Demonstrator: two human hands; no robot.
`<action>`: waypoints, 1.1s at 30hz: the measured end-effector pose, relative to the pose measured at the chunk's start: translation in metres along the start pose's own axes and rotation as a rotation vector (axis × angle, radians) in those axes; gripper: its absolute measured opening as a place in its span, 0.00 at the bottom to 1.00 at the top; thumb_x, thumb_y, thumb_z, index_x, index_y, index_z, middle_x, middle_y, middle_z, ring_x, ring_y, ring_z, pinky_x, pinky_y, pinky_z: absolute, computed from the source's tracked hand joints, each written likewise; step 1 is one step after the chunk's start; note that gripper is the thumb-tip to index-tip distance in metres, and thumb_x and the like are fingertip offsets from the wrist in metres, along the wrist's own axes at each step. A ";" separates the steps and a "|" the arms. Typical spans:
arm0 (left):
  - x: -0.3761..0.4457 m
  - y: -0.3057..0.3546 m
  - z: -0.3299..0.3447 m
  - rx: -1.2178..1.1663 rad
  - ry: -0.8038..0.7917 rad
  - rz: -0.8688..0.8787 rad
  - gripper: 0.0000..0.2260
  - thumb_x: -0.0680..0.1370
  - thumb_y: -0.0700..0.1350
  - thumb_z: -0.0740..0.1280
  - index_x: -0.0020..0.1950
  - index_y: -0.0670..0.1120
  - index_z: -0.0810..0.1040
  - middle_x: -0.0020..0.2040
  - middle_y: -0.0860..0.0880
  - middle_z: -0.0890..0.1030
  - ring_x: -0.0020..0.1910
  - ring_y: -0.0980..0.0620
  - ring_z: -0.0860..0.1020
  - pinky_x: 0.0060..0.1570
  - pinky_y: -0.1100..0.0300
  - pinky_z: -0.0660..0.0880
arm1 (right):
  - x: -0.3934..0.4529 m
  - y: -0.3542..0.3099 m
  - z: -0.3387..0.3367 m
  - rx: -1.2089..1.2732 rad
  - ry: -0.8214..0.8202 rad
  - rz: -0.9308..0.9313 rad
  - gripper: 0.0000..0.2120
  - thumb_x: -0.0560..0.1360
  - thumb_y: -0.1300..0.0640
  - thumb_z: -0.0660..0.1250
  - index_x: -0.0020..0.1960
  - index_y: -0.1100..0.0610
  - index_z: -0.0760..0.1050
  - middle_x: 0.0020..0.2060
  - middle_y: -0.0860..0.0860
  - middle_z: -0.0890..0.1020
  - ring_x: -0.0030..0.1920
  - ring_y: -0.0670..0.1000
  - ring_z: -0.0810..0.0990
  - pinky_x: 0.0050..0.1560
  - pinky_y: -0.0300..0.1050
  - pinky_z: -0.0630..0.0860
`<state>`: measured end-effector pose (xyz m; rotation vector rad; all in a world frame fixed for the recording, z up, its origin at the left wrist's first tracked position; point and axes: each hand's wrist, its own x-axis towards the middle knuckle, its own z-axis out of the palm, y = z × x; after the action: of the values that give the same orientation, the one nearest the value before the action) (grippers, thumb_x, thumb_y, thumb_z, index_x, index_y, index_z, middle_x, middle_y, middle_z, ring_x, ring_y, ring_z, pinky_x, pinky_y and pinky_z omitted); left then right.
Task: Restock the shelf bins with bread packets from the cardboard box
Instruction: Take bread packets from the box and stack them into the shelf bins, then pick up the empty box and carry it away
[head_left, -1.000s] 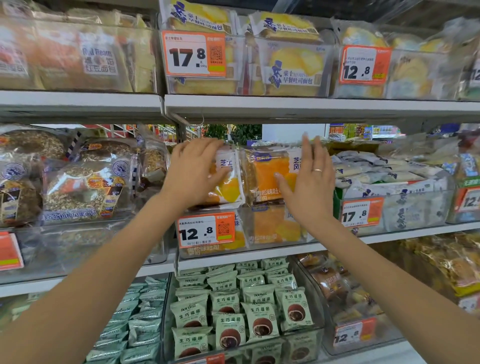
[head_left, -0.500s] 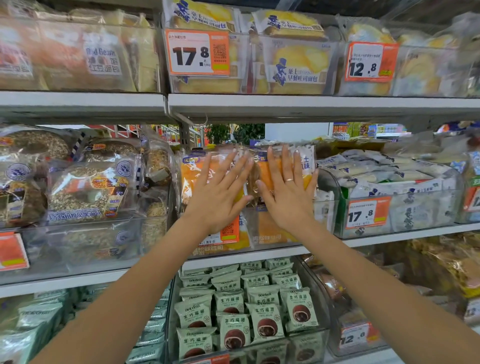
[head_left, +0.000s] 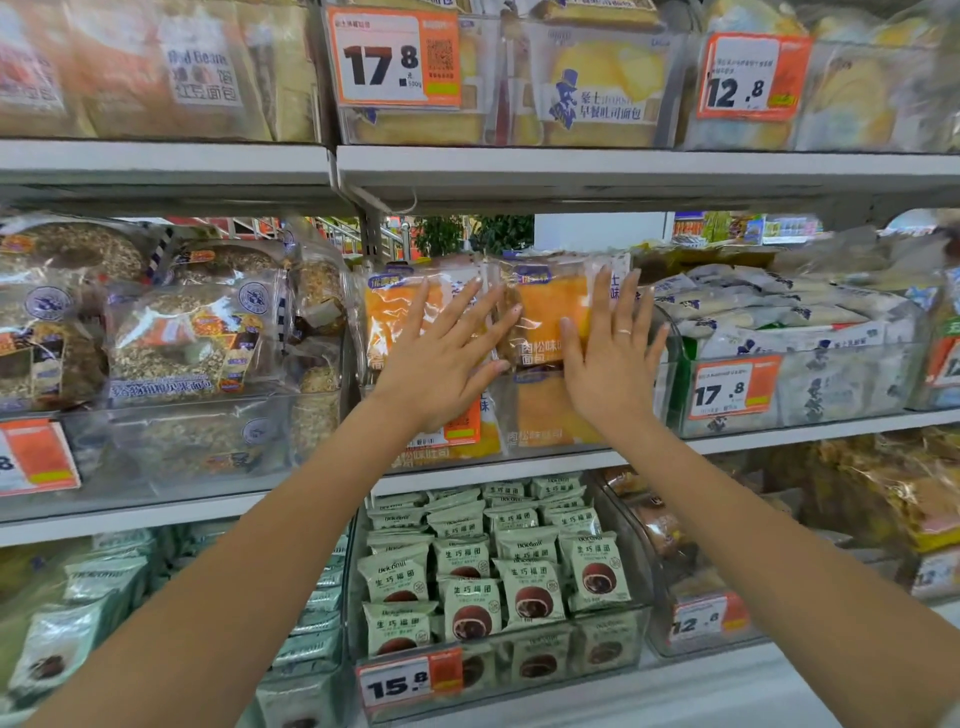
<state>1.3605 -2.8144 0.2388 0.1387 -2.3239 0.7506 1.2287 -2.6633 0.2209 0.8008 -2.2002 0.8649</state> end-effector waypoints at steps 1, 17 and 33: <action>0.001 0.000 0.001 -0.007 -0.024 -0.014 0.29 0.79 0.61 0.32 0.78 0.54 0.49 0.78 0.49 0.52 0.77 0.49 0.49 0.72 0.39 0.39 | 0.003 0.002 0.001 -0.002 -0.044 0.019 0.30 0.80 0.38 0.42 0.77 0.47 0.36 0.77 0.54 0.40 0.77 0.57 0.40 0.73 0.62 0.36; -0.194 0.091 0.018 -0.269 0.237 0.186 0.10 0.79 0.45 0.58 0.56 0.41 0.71 0.50 0.41 0.73 0.45 0.43 0.72 0.43 0.52 0.68 | -0.220 0.052 0.007 0.210 -0.082 -0.174 0.23 0.80 0.50 0.51 0.74 0.51 0.58 0.76 0.48 0.56 0.76 0.45 0.51 0.74 0.58 0.36; -0.453 0.162 0.030 -0.669 -1.231 -1.300 0.23 0.79 0.55 0.60 0.61 0.36 0.72 0.55 0.38 0.78 0.49 0.40 0.79 0.52 0.49 0.77 | -0.430 0.140 0.049 -0.101 -1.156 0.549 0.20 0.80 0.56 0.61 0.69 0.60 0.61 0.63 0.61 0.73 0.61 0.60 0.74 0.59 0.52 0.72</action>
<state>1.6407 -2.7431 -0.1462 1.9491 -2.5064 -1.0263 1.3756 -2.4865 -0.1713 0.7325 -3.5665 0.5392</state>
